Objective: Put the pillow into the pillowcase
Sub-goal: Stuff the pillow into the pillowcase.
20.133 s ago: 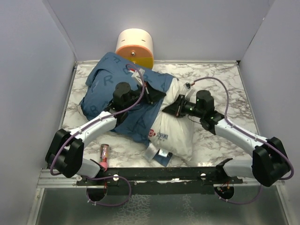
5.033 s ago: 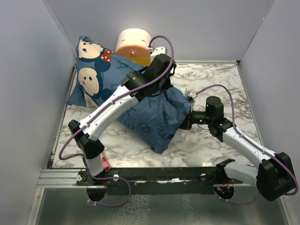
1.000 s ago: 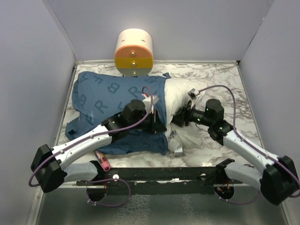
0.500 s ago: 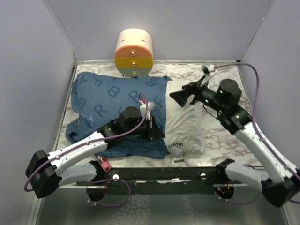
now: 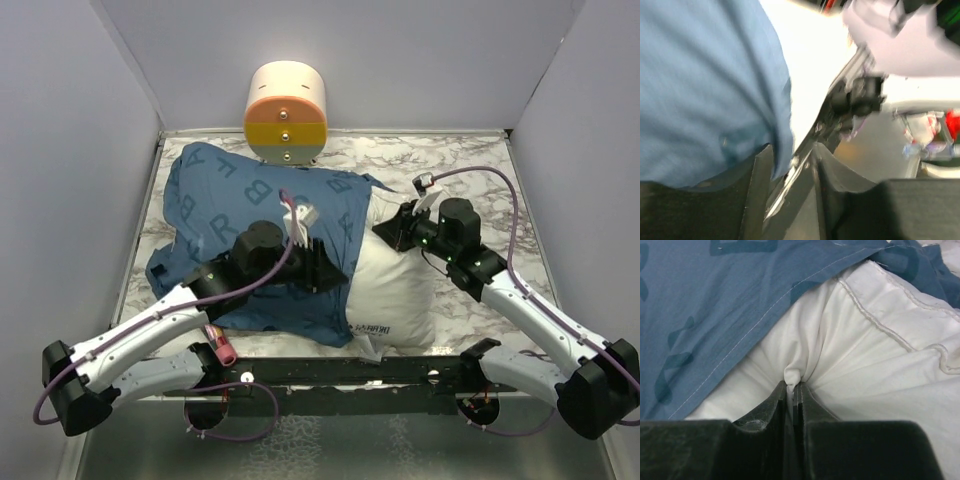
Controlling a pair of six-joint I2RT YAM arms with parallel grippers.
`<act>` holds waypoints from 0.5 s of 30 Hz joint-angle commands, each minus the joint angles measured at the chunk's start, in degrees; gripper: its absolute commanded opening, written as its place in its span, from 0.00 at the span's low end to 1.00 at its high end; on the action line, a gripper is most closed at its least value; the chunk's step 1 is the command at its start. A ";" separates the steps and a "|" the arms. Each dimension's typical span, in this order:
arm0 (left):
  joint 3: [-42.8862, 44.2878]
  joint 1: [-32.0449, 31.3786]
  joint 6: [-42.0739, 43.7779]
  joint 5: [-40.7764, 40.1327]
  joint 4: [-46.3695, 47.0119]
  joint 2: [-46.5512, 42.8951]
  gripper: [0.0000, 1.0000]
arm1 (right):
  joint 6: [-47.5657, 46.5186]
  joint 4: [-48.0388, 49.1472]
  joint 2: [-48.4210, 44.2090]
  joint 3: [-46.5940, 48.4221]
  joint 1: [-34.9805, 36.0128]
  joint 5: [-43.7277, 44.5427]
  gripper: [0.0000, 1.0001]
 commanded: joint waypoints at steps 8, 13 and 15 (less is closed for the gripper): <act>42.86 -0.65 11.54 -23.33 -25.74 16.75 0.56 | 9.65 11.22 -2.78 -11.33 0.41 -15.17 0.05; 52.23 -4.38 14.88 -35.56 -35.35 28.12 0.56 | 10.61 12.32 -3.51 -11.68 0.39 -15.18 0.05; 55.39 -5.24 16.33 -38.44 -37.64 32.20 0.57 | 10.48 12.23 -3.91 -11.76 0.41 -15.06 0.05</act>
